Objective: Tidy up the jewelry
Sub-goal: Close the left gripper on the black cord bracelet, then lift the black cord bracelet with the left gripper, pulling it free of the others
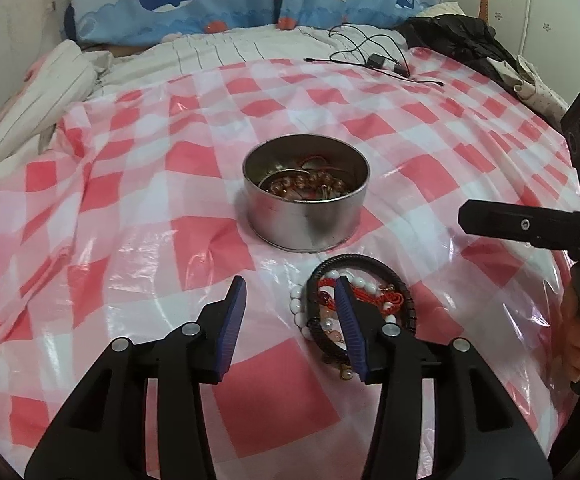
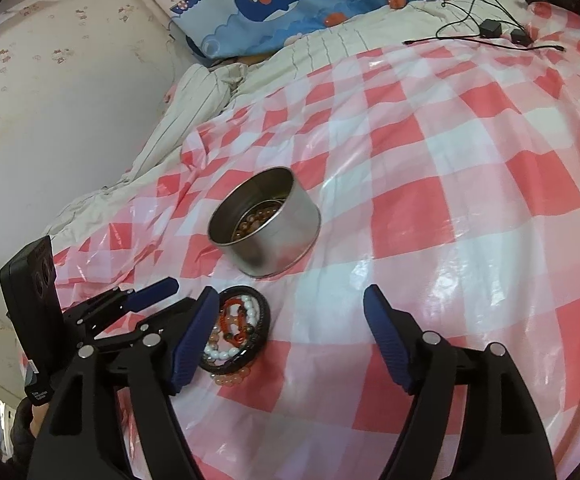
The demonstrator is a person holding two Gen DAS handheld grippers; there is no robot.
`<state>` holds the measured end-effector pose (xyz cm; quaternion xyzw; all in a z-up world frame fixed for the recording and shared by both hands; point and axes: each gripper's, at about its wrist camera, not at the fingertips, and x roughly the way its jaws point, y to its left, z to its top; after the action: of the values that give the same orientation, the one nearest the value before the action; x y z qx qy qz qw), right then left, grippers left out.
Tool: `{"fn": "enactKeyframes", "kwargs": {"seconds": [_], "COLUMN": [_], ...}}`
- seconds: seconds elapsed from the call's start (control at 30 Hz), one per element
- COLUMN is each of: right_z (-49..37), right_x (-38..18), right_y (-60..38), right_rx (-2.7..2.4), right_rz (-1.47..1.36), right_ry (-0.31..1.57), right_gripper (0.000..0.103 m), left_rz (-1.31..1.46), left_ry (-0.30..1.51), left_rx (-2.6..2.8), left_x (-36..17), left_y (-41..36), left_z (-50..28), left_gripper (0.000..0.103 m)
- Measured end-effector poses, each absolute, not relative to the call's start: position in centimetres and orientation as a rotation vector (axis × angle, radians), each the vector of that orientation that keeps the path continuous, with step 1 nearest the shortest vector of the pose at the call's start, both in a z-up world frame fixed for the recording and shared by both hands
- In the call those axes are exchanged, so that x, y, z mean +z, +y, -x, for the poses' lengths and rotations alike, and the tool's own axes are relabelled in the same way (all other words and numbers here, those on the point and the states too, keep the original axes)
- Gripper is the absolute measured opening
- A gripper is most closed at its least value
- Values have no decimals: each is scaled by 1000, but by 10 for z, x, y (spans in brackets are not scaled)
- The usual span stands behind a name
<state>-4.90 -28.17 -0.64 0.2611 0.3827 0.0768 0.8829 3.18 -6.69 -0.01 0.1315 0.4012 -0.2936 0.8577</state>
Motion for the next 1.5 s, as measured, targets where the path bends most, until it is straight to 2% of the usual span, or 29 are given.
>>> {"fn": "enactKeyframes", "kwargs": {"seconds": [0.5, 0.6, 0.63, 0.67, 0.7, 0.83, 1.0, 1.07, 1.27, 1.4, 1.5], "right_z": [47, 46, 46, 46, 46, 45, 45, 44, 43, 42, 42], "right_x": [-11, -12, -13, -13, -14, -15, -15, -16, -15, -19, -20], "right_y": [-286, -285, -285, -285, -284, -283, -283, -281, -259, -254, -256], "right_rx": [162, 164, 165, 165, 166, 168, 169, 170, 181, 184, 184], "right_rz": [-562, -564, -565, -565, -566, -566, -563, -554, -426, -408, -428], "right_ry": [807, 810, 811, 813, 814, 817, 817, 824, 842, 857, 858], "right_gripper": [78, 78, 78, 78, 78, 78, 79, 79, 79, 79, 79], "left_rz": [-295, -294, -293, -290, -287, -262, -86, -21, 15, 4, -72], "left_ry": [848, 855, 856, 857, 861, 879, 895, 890, 910, 909, 911], "left_rx": [-639, -649, -648, -649, -649, -663, -707, -704, -603, -670, -680], "left_x": [-13, -17, -17, -17, -17, -15, -1, 5, 6, 5, -2], "left_y": [-79, -82, -82, -82, -82, -79, -57, -44, -19, -32, -52], "left_z": [-36, -36, -35, -35, -36, -37, -48, -53, -69, -64, -56], "left_gripper": [43, 30, 24, 13, 8, 7, 6, 0, 0, 2, 22]}}
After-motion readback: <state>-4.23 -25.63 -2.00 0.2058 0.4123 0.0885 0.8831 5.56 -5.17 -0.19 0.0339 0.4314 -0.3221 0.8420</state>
